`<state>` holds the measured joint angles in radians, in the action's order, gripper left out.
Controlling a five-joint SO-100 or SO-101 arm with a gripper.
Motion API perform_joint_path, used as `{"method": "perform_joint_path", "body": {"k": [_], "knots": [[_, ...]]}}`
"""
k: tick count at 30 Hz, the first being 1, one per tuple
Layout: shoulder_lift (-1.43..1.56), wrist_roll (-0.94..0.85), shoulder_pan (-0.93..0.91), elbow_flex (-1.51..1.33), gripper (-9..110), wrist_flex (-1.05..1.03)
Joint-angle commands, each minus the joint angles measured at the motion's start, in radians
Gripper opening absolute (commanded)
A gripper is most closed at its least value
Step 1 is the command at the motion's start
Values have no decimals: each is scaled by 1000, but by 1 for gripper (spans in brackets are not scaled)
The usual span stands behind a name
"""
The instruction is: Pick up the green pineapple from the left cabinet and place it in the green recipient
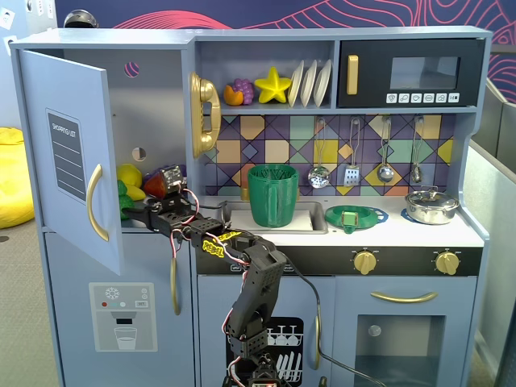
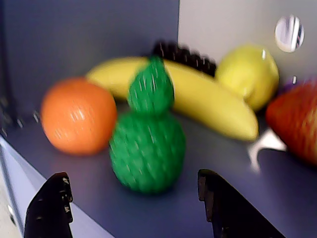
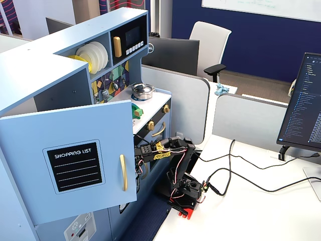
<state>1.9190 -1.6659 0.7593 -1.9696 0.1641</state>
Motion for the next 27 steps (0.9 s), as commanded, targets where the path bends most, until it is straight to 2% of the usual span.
{"method": "perform_joint_path", "body": {"k": [1,13,27], "knots": [[-5,-18,12,20,25,40],[-129,-75,3,100,24,55],[-268,-63,12,287,24,52]]}}
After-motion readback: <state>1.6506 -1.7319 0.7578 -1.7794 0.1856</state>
